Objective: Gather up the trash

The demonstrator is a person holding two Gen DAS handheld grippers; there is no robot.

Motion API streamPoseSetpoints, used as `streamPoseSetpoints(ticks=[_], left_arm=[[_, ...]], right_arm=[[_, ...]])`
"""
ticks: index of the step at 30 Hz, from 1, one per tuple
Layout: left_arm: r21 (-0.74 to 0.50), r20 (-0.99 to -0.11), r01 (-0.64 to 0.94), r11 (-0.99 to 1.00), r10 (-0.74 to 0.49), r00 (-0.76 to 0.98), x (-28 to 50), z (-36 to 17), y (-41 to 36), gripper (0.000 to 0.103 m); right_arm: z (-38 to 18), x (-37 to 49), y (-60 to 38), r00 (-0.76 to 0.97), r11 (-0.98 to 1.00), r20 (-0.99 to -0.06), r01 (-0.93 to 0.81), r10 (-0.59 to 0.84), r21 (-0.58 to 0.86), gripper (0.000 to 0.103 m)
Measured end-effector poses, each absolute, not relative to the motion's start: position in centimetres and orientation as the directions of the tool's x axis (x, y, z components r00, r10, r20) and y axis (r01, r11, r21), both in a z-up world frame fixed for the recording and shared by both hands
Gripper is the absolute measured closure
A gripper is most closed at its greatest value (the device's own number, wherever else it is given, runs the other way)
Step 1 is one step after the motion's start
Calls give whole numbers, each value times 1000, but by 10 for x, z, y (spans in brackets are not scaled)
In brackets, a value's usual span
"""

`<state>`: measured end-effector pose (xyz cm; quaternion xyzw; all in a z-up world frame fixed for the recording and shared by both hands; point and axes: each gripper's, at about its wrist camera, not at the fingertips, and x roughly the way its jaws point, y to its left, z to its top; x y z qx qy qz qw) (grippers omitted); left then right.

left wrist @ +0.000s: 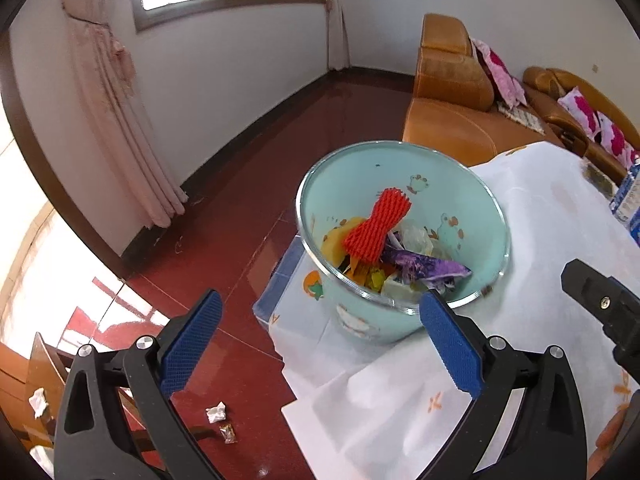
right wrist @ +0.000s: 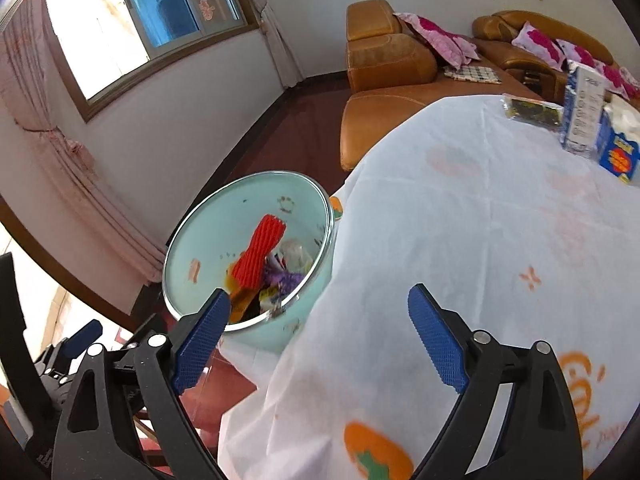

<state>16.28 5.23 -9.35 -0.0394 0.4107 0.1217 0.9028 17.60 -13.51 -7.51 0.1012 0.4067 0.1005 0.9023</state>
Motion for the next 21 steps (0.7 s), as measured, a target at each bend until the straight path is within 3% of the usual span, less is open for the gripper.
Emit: streamPoseSetpoints(ticks=[9, 21], left_arm=[[10, -634, -249, 968, 199, 747, 104, -55, 46, 6], [26, -388, -194, 981, 188, 902, 31, 16, 36, 6]], right_arm=[[-39, 106, -140, 764, 975, -615, -90, 198, 203, 12], [36, 21, -153, 937, 978, -327, -61, 126, 200, 8]])
